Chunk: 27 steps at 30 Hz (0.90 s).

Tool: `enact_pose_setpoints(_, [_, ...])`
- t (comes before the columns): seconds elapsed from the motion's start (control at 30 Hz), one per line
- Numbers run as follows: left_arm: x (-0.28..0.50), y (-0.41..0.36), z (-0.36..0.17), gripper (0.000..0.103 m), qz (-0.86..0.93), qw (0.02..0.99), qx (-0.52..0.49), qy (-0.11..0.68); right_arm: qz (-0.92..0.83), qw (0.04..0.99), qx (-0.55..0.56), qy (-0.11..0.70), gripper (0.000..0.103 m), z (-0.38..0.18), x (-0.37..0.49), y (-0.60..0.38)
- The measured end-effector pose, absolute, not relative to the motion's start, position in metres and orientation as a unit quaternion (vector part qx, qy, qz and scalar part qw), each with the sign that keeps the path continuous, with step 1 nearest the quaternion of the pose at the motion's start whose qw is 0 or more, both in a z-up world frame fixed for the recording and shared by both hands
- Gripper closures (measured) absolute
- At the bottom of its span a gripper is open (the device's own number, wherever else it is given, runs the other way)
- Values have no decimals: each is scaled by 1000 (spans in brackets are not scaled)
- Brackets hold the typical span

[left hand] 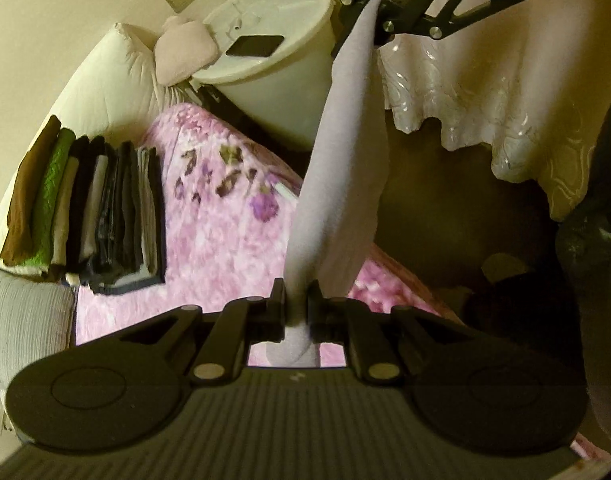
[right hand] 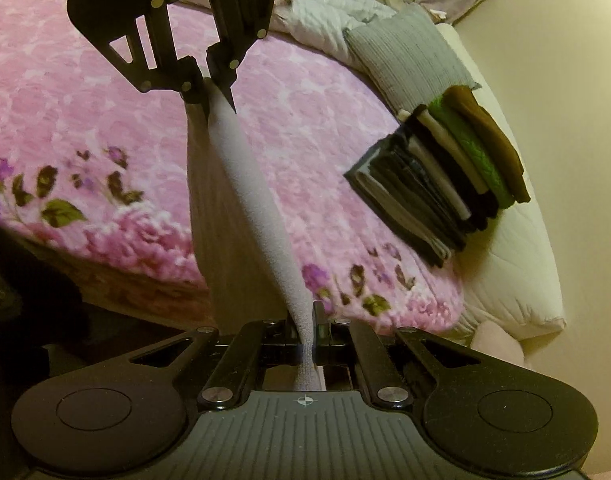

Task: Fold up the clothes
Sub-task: 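Lift the folded grey top with both grippers toward the clothes stack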

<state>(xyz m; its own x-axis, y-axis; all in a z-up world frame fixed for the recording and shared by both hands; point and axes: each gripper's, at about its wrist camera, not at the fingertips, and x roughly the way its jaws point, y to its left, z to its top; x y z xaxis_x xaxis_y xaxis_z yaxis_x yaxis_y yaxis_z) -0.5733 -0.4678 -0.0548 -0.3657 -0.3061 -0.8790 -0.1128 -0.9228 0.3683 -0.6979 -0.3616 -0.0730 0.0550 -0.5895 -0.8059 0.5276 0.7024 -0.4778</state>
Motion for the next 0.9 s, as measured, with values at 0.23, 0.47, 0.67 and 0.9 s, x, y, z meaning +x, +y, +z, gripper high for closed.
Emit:
enact_pose_setpoints(0.23, [-607,-557,-23,96,-819,52,537,-196,-375,733,-36,566,103,-48,-724,-451])
enact_pose_setpoints(0.47, [-632,-665,52,96,-835,101,495,-219,-386,742,-85,542,103,29,-746,-564])
enact_pose_setpoints(0.67, [-649,-745,122,96,-841,172,457,-235,-391,745,-139,522,103,96,-759,-650])
enact_pose_setpoints(0.9, [-675,-828,153,96,-830,242,450,-224,-367,763,-178,501,103,138,-780,-751])
